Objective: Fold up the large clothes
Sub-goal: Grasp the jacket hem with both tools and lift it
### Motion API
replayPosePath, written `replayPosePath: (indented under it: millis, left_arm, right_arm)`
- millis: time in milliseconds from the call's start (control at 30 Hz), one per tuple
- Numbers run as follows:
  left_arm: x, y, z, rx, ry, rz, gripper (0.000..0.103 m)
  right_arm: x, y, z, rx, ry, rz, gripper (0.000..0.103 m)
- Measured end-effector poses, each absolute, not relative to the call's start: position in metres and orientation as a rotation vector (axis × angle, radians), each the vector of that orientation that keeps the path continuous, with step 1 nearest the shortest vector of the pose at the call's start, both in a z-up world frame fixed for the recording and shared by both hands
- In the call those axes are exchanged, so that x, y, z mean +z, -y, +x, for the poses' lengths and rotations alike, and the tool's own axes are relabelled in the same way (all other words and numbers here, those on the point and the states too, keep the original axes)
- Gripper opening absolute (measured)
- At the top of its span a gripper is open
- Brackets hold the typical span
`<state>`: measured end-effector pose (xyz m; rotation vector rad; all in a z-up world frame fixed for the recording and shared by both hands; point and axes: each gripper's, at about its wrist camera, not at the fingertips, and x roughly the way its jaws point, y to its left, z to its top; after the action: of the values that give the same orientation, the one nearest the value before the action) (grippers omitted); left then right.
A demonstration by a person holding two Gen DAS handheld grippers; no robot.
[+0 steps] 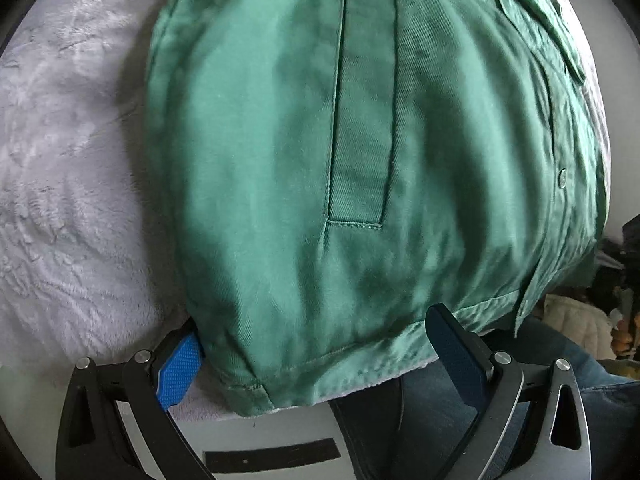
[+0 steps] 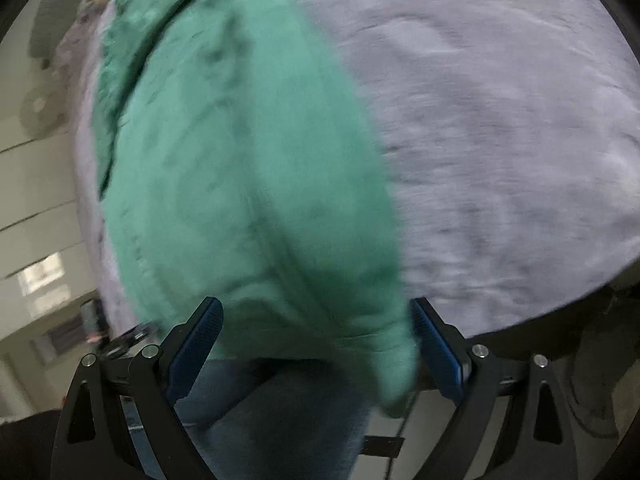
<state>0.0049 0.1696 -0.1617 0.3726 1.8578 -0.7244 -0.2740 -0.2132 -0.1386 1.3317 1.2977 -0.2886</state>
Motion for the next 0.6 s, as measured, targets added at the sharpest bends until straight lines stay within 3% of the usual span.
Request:
replayPosePath:
  millis: [200, 300, 367, 400, 467, 500, 600]
  left_arm:
    - [-0.167, -0.166, 0.007, -0.733, -1.853, 0.378, 0.102]
    - [-0.16, -0.156, -0.004, -0.711, -1.815, 0.447, 0.075]
    - [-0.155, -0.157, -0.003, -0.731, -1.793, 0.459, 0.046]
    - [-0.152, -0.158, -0.001, -0.738, -1.791, 0.45, 0.039]
    - [-0.149, -0.158, 0.004, -0.767, -1.811, 0.392, 0.019]
    - [-0.147, -0.16, 0.009, -0.781, -1.83, 0.345, 0.018]
    - [-0.137, -0.167, 0.023, -0.819, -1.868, 0.209, 0.013]
  right_arm:
    - [-0.125, 0.199, -0.24, -0.081, -1.248, 1.343, 0.095]
    - [-0.131, 0.198, -0.237, -0.109, -1.287, 1.335, 0.095]
    - [-0.135, 0.198, -0.237, -0.135, -1.307, 1.354, 0.095]
    - [-0.138, 0.198, -0.238, -0.148, -1.321, 1.36, 0.088]
    - [-0.14, 0.194, -0.235, -0.183, -1.389, 1.315, 0.05]
    - [-0.139, 0.2, -0.239, -0.193, -1.41, 1.278, 0.018]
    - [-0.127, 0.206, -0.242, -0.117, -1.323, 1.324, 0.011]
